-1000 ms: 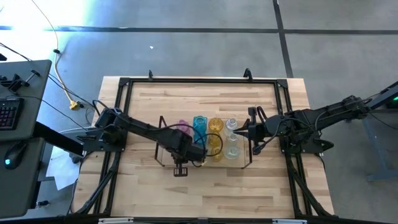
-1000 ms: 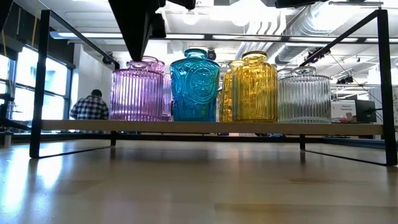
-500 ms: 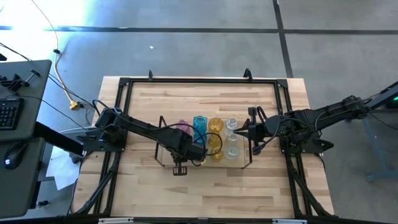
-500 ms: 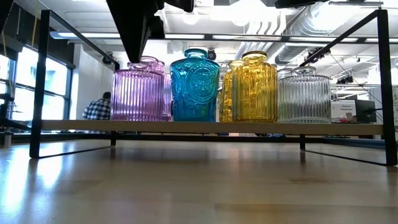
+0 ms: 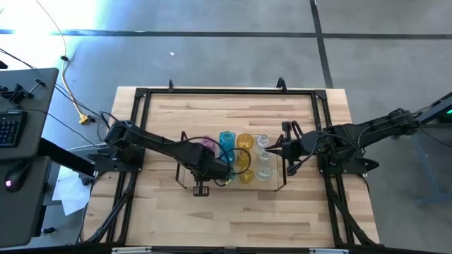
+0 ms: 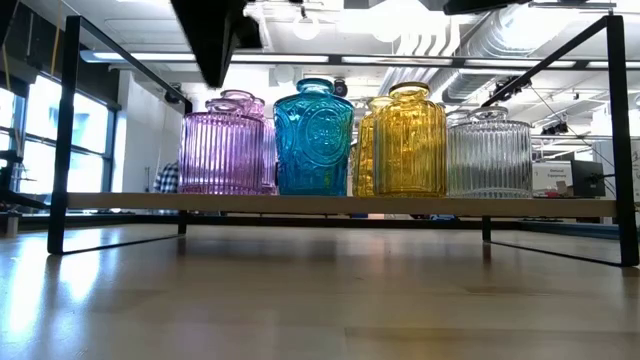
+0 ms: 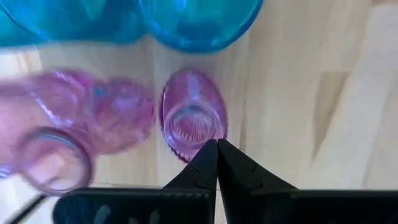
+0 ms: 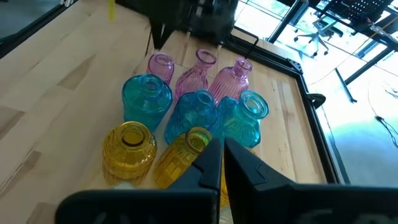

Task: Sort vases onto shelf
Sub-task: Put the purple vase on the shelf aligned with the other purple vases, then return to Home Position

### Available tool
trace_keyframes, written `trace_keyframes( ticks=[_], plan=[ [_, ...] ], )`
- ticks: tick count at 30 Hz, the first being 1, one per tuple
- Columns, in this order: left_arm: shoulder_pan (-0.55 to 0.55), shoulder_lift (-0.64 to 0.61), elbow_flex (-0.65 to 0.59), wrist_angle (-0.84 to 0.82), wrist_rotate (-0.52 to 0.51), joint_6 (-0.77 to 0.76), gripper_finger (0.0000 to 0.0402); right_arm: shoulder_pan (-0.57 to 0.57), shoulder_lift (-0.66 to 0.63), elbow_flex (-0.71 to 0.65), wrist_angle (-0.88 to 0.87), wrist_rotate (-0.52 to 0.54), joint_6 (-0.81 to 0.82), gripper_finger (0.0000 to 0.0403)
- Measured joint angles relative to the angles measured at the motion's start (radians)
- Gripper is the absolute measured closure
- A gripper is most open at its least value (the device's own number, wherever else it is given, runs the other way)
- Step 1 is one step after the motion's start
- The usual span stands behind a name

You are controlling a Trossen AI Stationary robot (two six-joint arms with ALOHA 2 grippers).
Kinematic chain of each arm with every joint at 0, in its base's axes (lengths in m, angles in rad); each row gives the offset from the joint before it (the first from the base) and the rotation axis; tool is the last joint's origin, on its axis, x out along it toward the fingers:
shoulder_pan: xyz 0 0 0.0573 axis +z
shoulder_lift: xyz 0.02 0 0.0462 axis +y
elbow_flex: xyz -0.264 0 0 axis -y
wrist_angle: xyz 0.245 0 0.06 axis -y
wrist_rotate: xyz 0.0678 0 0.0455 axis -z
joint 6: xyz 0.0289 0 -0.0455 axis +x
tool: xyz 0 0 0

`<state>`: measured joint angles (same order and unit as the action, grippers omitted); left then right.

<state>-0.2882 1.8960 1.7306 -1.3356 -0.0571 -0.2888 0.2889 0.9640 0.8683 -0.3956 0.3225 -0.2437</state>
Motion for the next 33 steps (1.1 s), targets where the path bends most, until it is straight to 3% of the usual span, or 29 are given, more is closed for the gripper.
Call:
trace_keyframes(
  ticks=[9, 14, 25, 33],
  plan=[
    [0.014, -0.182, 0.001, 0.159, -0.010, 0.098, 0.0401, 0.000, -0.012, 0.000, -0.005, -0.087, -0.044, 0.0403],
    [0.050, -0.259, 0.002, 0.276, -0.017, 0.254, 0.0401, 0.000, -0.039, 0.000, -0.004, -0.087, -0.051, 0.0403],
    [0.173, -0.279, -0.003, 0.461, 0.100, 0.481, 0.0401, -0.001, -0.102, -0.008, 0.001, -0.046, -0.046, 0.0403],
    [0.239, -0.388, -0.255, 0.766, 0.209, 0.509, 0.0401, -0.026, -0.249, -0.243, 0.237, -0.041, -0.078, 0.0403]
  ],
)
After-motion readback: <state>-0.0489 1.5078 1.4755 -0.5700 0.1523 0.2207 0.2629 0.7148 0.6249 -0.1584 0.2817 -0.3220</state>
